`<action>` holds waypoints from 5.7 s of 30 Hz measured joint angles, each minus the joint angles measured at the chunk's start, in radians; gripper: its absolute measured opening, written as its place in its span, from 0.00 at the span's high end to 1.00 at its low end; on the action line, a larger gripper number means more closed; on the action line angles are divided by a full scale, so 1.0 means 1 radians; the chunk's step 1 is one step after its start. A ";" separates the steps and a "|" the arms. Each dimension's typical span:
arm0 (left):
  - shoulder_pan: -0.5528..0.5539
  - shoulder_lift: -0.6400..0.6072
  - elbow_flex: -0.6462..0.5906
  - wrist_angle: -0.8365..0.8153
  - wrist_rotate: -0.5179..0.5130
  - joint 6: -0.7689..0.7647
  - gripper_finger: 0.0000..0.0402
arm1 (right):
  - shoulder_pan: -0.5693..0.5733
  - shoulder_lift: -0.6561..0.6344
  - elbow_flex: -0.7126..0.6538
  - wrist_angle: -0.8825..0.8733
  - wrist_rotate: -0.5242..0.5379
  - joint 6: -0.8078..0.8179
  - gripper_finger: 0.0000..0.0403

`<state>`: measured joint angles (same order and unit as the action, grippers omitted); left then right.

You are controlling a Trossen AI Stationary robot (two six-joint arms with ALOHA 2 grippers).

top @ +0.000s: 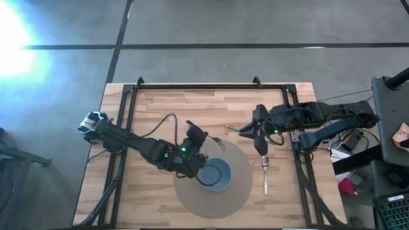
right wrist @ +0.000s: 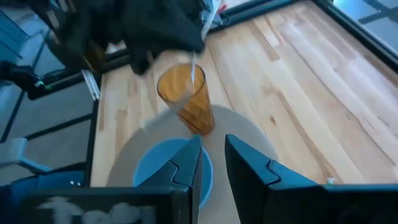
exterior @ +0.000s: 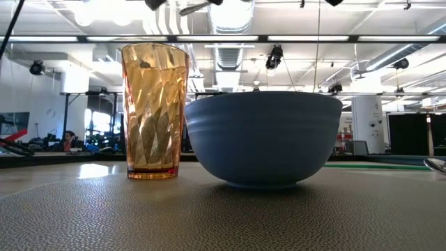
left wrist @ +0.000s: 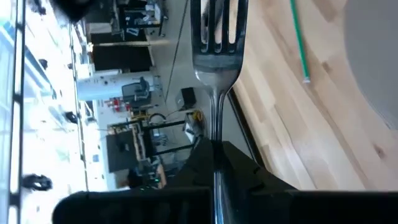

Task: Pick & Place Utensil
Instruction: Put the fork into the bowl on the place mat

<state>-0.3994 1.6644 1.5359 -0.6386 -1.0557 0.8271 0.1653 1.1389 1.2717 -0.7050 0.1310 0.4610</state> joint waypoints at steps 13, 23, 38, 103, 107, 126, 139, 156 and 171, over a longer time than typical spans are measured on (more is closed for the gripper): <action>-0.024 0.174 -0.001 0.188 -0.020 0.265 0.98 | -0.017 0.000 0.017 0.006 0.082 -0.009 0.81; -0.069 0.207 -0.001 0.435 0.017 0.507 0.98 | -0.082 0.000 0.017 0.010 0.040 0.012 0.65; -0.096 0.204 -0.001 0.530 0.118 0.604 0.98 | -0.111 0.147 0.017 0.109 -0.194 0.163 0.58; -0.118 0.204 -0.005 0.518 0.119 0.619 0.97 | -0.078 0.343 0.019 0.306 -0.398 0.092 0.97; -0.118 0.204 -0.005 0.507 0.113 0.611 0.96 | -0.078 0.341 0.019 0.304 -0.395 0.077 0.98; -0.122 0.201 -0.001 0.482 0.055 0.512 0.72 | -0.080 0.339 0.015 0.218 -0.352 0.023 0.98; -0.121 0.171 0.018 0.482 -0.050 0.353 0.58 | -0.091 0.184 0.015 0.102 -0.269 -0.083 0.98; -0.054 -0.215 0.012 0.140 0.241 -0.390 0.58 | -0.097 -0.018 0.015 0.070 -0.152 -0.322 0.98; -0.025 -0.492 -0.217 0.149 0.516 -0.631 0.58 | -0.155 -0.032 -0.078 0.206 -0.132 -0.442 0.98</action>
<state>-0.4248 1.1719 1.3185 -0.4895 -0.5397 0.1958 0.0106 1.1069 1.1941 -0.4990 -0.0007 0.0187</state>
